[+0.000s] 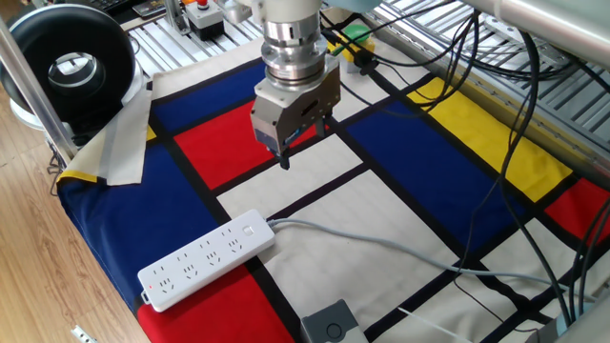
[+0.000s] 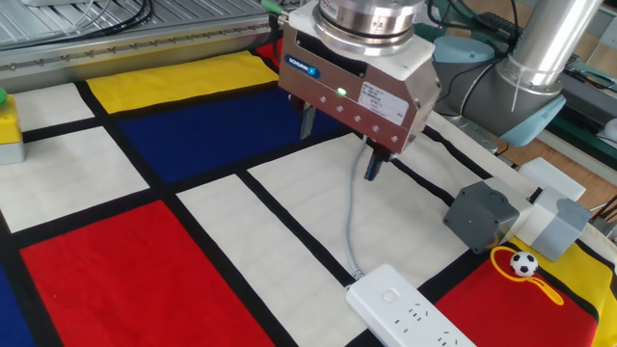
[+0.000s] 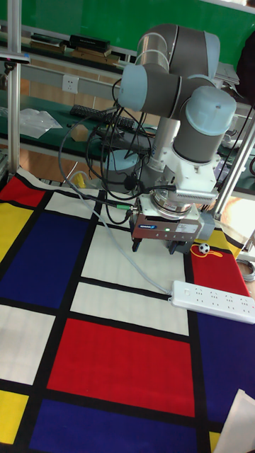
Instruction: Turn off the power strip by pressing the button
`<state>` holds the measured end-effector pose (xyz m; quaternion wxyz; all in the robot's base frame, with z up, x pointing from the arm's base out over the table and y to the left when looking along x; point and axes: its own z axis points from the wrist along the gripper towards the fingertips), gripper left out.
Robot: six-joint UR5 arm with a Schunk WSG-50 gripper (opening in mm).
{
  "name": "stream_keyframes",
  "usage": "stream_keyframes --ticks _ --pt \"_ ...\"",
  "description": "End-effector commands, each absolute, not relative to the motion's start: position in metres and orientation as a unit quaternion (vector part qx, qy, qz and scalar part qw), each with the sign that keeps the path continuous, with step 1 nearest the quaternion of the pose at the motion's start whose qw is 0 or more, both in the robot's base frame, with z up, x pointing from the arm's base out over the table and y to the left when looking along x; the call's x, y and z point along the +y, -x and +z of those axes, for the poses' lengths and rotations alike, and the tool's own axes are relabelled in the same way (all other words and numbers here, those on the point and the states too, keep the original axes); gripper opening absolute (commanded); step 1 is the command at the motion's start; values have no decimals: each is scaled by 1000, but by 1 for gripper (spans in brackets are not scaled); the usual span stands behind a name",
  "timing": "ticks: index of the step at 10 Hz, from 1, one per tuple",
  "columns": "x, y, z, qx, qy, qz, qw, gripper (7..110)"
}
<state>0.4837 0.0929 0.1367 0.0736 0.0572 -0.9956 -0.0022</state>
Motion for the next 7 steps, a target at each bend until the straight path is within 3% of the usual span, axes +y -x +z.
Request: stream_keyframes --ticks 1,3,5,7 --pt "140 -489 143 -995 11 -70 71 88" --pt "124 -489 140 -997 -21 -33 70 88" --pt "138 -488 138 -995 -61 -42 68 88" --pt "129 -494 144 -992 -108 -13 70 88"
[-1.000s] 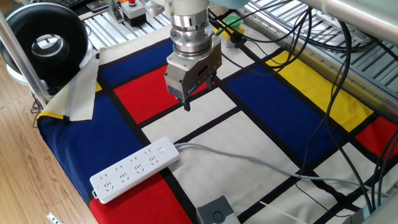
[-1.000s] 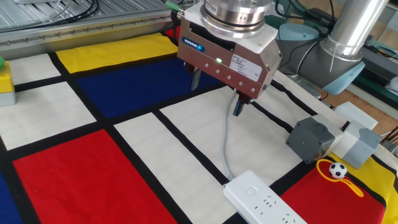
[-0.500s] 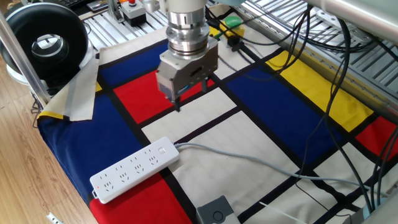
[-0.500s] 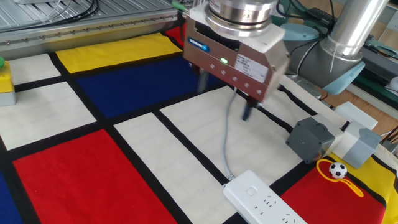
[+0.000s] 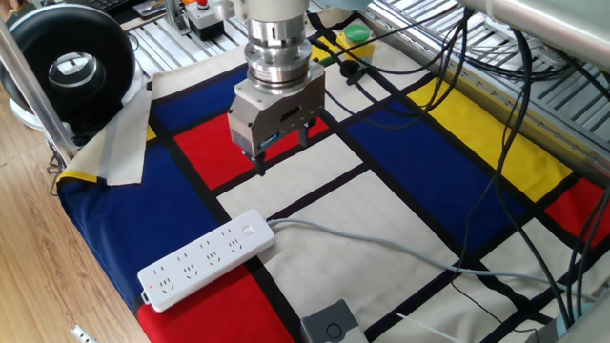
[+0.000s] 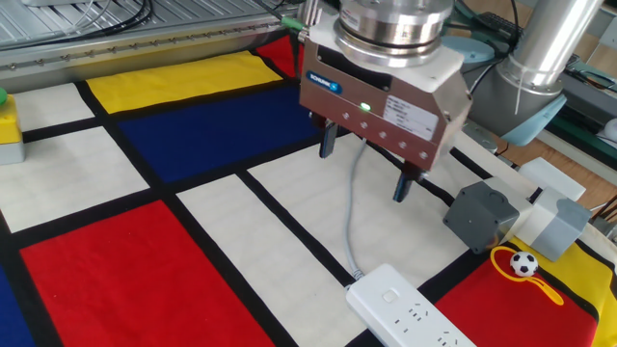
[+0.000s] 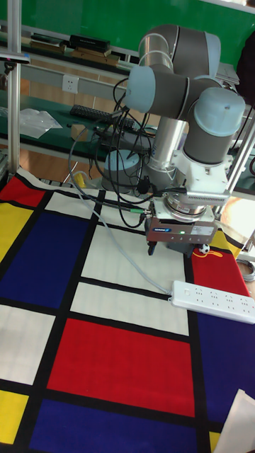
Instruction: Turn off the power strip by pressing the button
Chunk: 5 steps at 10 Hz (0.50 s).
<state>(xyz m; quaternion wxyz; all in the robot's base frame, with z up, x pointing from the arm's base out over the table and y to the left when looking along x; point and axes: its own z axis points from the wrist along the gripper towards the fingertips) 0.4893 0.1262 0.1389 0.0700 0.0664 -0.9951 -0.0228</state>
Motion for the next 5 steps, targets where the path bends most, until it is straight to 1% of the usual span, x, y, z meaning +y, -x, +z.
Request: stream_keyframes --ticks 1,3,4,5 --pt "140 -500 147 -989 -131 -24 69 88" --pt "162 -508 153 -983 -159 -61 62 88" --pt "159 -509 153 -983 -163 -55 64 88" --pt "134 -506 151 -987 -141 -9 71 88"
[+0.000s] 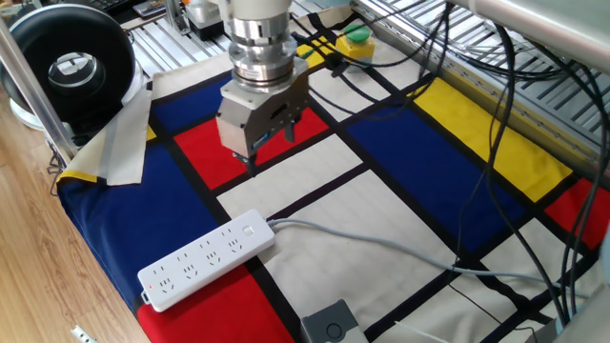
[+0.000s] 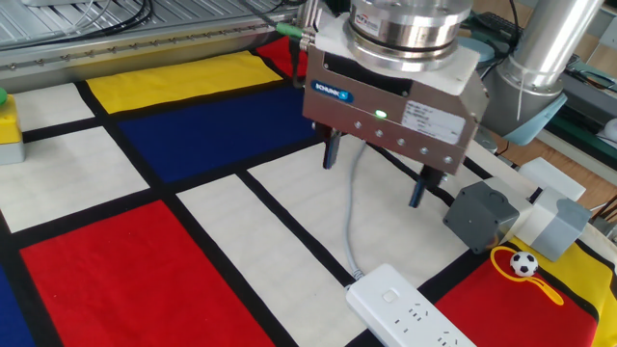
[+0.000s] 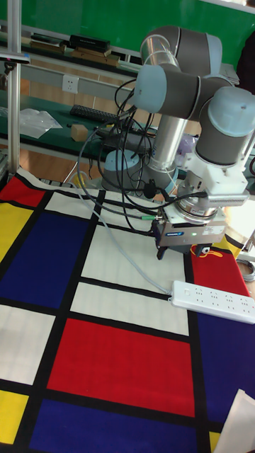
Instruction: Turn off the power strip by pressing the button
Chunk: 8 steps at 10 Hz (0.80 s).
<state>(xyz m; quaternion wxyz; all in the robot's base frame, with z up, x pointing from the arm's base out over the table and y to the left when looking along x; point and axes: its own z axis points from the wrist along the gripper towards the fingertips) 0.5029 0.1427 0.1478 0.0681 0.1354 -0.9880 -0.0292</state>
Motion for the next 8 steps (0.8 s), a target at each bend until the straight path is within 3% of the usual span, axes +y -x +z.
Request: stream_keyframes --ticks 1,8 --pt "116 -502 156 -987 -139 25 75 88" --pt "116 -505 152 -986 -146 24 79 88"
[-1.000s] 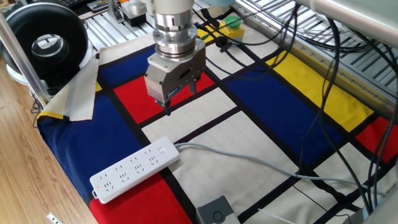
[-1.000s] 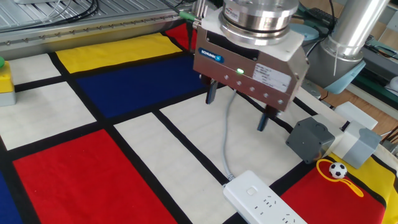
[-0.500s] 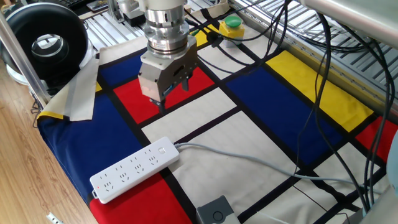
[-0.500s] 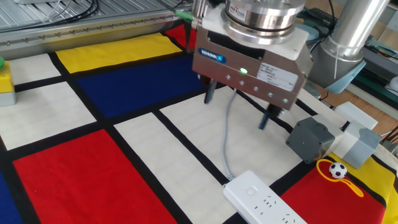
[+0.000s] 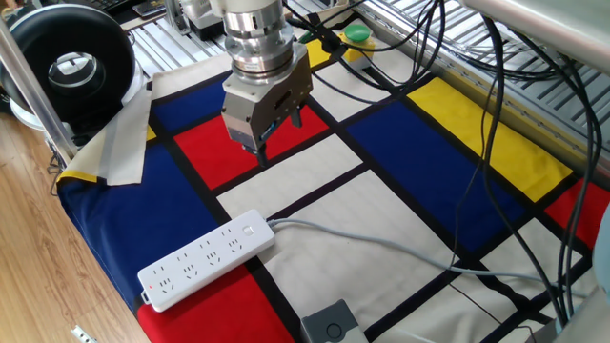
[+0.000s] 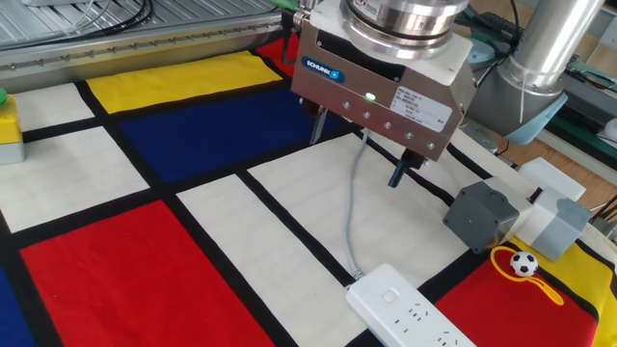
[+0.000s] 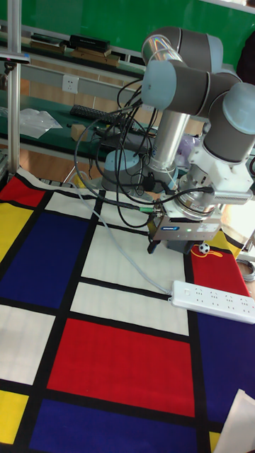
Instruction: Turn off the power strip by pressing the button
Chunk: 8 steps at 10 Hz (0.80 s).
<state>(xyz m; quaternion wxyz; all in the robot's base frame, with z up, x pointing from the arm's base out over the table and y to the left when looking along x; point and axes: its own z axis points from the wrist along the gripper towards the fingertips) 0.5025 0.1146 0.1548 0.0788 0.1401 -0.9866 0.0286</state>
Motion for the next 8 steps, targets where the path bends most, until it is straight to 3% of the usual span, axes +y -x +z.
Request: stream_keyframes --ticks 1,3,6,8 --pt "121 -508 147 -985 -155 13 78 88" --pt "144 -514 139 -978 -192 -38 69 88" --pt "162 -526 141 -967 -236 -66 64 88" --pt "136 -524 144 -982 -172 -10 77 88"
